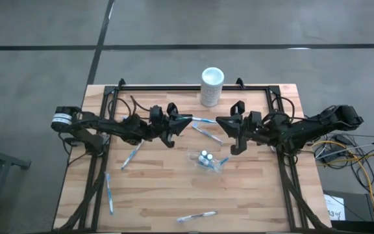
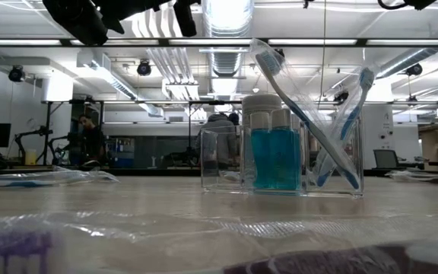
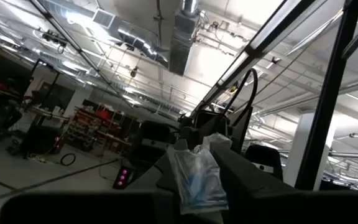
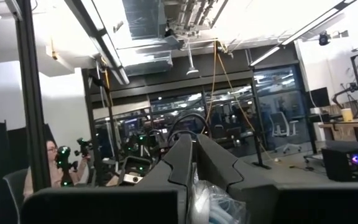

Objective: Pick & Place toothbrushing station
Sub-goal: Put the blue toothbrush into the transparent organizer

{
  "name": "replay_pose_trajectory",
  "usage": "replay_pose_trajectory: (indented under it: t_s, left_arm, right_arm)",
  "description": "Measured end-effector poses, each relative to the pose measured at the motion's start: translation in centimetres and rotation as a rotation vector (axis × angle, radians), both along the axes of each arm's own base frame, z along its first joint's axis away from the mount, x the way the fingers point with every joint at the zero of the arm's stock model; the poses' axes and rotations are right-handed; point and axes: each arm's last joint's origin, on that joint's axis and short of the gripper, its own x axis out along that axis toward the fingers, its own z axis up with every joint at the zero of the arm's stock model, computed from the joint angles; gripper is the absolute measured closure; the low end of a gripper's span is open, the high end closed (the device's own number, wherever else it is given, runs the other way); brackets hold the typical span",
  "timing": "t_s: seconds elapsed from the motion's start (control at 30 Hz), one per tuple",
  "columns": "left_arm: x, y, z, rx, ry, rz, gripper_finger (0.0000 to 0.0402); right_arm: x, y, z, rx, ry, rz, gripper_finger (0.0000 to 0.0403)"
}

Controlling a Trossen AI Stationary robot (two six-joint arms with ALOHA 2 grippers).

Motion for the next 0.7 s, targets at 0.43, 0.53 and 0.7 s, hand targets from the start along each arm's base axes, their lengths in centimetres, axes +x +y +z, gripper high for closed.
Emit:
replay_pose_trajectory:
  t_s: [0.43,0.53,0.7]
  left_arm:
    - [0.05,0.00,-0.09,-0.001,0.009,-0.001,0.0322]
    - [0.04,-0.02,-0.07,0.001,0.006,-0.004,0.0321]
    - [0.04,-0.04,-0.06,0.006,0.006,-0.014,0.0323]
  right_arm:
    - [-0.36,-0.06,0.14,-0.005,0.027,0.002,0.0390]
    - [-0.36,-0.06,0.14,-0.004,0.027,0.003,0.0390]
    - [-0.36,-0.05,0.13,-0.004,0.027,0.007,0.0390]
